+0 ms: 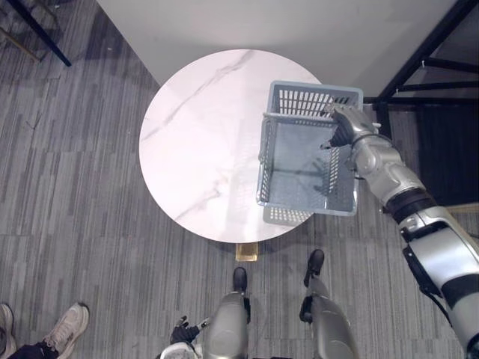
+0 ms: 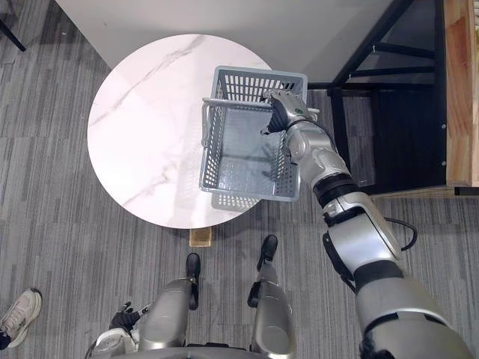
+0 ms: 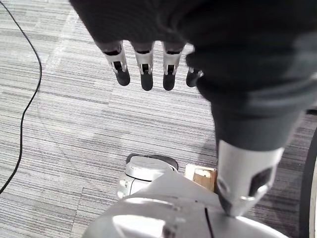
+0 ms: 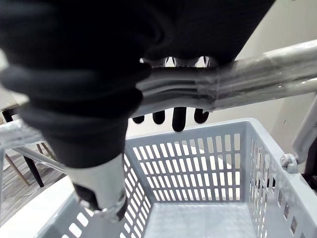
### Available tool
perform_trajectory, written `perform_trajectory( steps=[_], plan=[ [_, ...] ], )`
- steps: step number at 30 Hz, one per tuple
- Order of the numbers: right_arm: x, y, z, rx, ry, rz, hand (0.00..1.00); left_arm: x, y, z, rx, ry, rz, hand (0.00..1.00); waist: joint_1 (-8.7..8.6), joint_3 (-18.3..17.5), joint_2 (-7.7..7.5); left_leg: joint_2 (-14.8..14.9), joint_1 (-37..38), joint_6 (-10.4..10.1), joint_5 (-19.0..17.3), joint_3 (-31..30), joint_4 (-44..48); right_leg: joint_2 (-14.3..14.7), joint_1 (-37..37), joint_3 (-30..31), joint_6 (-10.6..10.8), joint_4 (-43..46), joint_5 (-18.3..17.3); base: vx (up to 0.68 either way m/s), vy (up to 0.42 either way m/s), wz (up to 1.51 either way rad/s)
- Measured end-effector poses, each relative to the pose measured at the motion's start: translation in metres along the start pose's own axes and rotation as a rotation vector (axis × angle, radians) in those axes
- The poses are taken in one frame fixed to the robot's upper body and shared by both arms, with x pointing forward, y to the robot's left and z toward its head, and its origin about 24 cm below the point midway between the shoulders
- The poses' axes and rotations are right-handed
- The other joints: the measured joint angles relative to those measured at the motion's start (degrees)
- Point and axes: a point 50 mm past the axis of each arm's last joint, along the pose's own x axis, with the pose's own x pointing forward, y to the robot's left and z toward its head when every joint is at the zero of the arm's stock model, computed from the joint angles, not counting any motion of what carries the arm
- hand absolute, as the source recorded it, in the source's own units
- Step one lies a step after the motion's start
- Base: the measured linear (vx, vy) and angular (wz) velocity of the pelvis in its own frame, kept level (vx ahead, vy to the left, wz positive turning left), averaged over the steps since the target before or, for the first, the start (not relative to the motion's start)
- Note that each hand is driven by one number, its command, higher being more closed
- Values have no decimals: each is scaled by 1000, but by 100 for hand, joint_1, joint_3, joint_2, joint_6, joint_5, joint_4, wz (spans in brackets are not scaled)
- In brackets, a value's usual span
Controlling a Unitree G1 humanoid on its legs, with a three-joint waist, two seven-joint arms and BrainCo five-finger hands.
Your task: Pick vegetable in the basket
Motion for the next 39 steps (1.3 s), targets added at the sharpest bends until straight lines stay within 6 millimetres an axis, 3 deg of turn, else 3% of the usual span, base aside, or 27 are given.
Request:
perform_trajectory(
  steps=[11, 18, 22, 24, 28, 32, 35, 39],
  plan=[
    [-1, 8, -10, -57, 46, 27, 100, 1, -2, 3, 9, -9, -7, 0, 126, 1, -1, -10, 24, -18, 26, -77, -33, -11, 56, -93, 0, -5, 0, 8, 0, 3],
    [-12, 25, -27, -68, 90, 81, 100, 1, -4, 6, 33, -16, -20, 0, 263, 1, -9, -28, 262, -26, 58, -114, -126, -27, 280, -123, 2, -15, -2, 5, 0, 2],
    [-23, 40, -23, -79, 39, 154, 100, 1, -3, 6, 49, -17, -25, 0, 253, -13, -65, -16, 472, -37, 87, -62, -235, -12, 410, -76, 5, -18, -4, 14, -4, -7],
    [-32, 52, -14, -96, -25, 194, 100, 2, -2, 5, 44, -6, -27, 0, 226, -48, -123, -14, 582, -36, 89, -7, -303, -2, 444, -17, 5, -18, -4, 29, 0, -14],
    [-66, 90, 10, -96, -214, 359, 100, 0, 16, -6, 47, 33, 6, 0, -35, -299, -387, 3, 744, -37, 88, 74, -372, 19, 532, 63, 7, -23, -4, 36, 1, -10],
    [-111, 117, 11, -115, -346, 553, 100, -3, 28, -17, 63, 72, 27, 0, -88, -697, -559, 2, 893, -39, 82, 158, -411, 21, 612, 152, 10, -28, -5, 18, 3, -10],
    [-136, 119, 8, -72, -391, 625, 100, -5, 34, -27, 67, 105, 41, 0, -117, -917, -645, 9, 987, -45, 76, 229, -405, 22, 671, 237, 47, -30, -33, -19, -14, -11],
    [-163, 122, 4, 12, -416, 704, 100, -11, 40, -43, 66, 151, 42, 0, -230, -1230, -615, 83, 1021, -115, -3, 347, -400, 57, 689, 370, 96, -37, -164, -54, -35, -15]
  ],
)
